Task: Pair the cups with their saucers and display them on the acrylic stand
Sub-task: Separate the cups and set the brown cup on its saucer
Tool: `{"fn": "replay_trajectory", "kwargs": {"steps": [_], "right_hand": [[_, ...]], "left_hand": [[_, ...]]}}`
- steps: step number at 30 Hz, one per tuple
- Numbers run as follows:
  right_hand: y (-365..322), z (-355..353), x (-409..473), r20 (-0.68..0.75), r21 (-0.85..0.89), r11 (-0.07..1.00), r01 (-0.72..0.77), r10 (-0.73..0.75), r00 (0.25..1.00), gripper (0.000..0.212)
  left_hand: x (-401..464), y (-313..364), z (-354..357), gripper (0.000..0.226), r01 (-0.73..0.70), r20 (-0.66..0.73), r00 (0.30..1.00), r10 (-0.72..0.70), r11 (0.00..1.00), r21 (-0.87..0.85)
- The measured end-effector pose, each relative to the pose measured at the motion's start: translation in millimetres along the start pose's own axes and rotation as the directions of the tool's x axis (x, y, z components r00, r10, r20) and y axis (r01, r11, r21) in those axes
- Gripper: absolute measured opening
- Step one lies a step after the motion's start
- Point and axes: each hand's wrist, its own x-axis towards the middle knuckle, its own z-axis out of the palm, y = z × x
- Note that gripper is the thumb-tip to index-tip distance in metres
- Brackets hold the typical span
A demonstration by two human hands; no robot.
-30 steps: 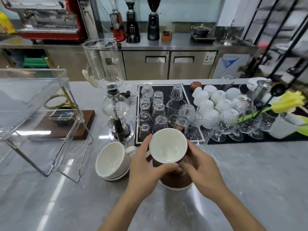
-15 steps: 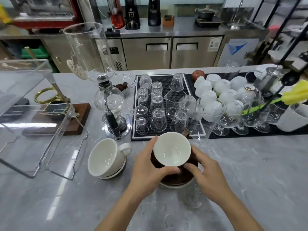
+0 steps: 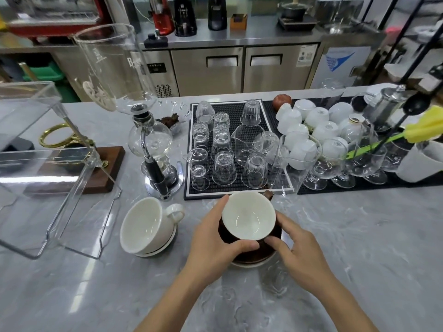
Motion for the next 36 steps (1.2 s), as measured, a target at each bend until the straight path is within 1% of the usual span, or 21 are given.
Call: {"fn": "replay_trajectory", "kwargs": {"steps": [6,10,13,15,17,19,21,24,26,28,30,33,34,36], "right_hand": [[2,3,-2,0.007,-0.016,1.000,-0.022,0.022,1.000,0.067],[3,5,-3,0.006,-0.021,1.000,-0.019,0.019,1.000,0.071],[3,6,-4,0.008,-0.012,0.999,-0.036,0.036,0.999,0.067],[3,6,-6,-0.030,-0.005,0.999,-0.038,0.038,0.999,0.065],[5,5,-10,-0.109,0.010,0.998,-0.057,0.058,0.992,0.059],[8,3,-13,-0.197,0.051,0.994,-0.101,0.109,0.974,0.048],[12,2,-14,-0.248,0.123,0.982,-0.146,0.173,0.953,0.038],[14,0,-10,-0.268,0.188,0.964,-0.186,0.232,0.935,0.029],[14,0,-6,-0.258,0.197,0.955,-0.224,0.271,0.927,0.024],[15,1,-1,-0.244,0.201,0.942,-0.269,0.314,0.917,0.022],[15,3,4,-0.237,0.200,0.934,-0.296,0.340,0.910,0.022],[15,4,10,-0.224,0.199,0.925,-0.324,0.365,0.904,0.029],[15,4,11,-0.219,0.191,0.924,-0.331,0.369,0.903,0.032],[16,5,12,-0.212,0.178,0.924,-0.339,0.373,0.903,0.036]], "left_hand": [[-3,3,-3,0.087,-0.053,0.014,0.999,0.053,0.998,0.031],[-4,5,-3,0.088,-0.073,0.011,0.997,0.073,0.997,0.027],[-4,3,-4,0.087,-0.065,0.020,0.998,0.065,0.998,0.013],[-7,3,-4,0.088,-0.053,0.009,0.999,0.053,0.998,0.022],[-13,0,-5,0.090,-0.032,-0.044,0.998,0.034,0.998,0.057],[-24,-6,-5,0.079,0.041,-0.111,0.993,-0.035,0.997,0.057],[-35,-13,-5,0.063,0.159,-0.178,0.972,-0.155,0.987,0.012],[-43,-22,-3,0.049,0.311,-0.252,0.914,-0.319,0.948,-0.073],[-41,-21,-1,0.035,0.371,-0.301,0.869,-0.393,0.920,-0.128],[-35,-20,0,0.029,0.416,-0.315,0.835,-0.451,0.892,-0.176],[-31,-19,1,0.027,0.457,-0.305,0.808,-0.503,0.863,-0.214],[-26,-17,2,0.027,0.512,-0.275,0.769,-0.577,0.814,-0.275],[-25,-18,2,0.030,0.523,-0.265,0.761,-0.592,0.801,-0.290],[-24,-17,0,0.046,0.534,-0.244,0.752,-0.612,0.783,-0.319]]}}
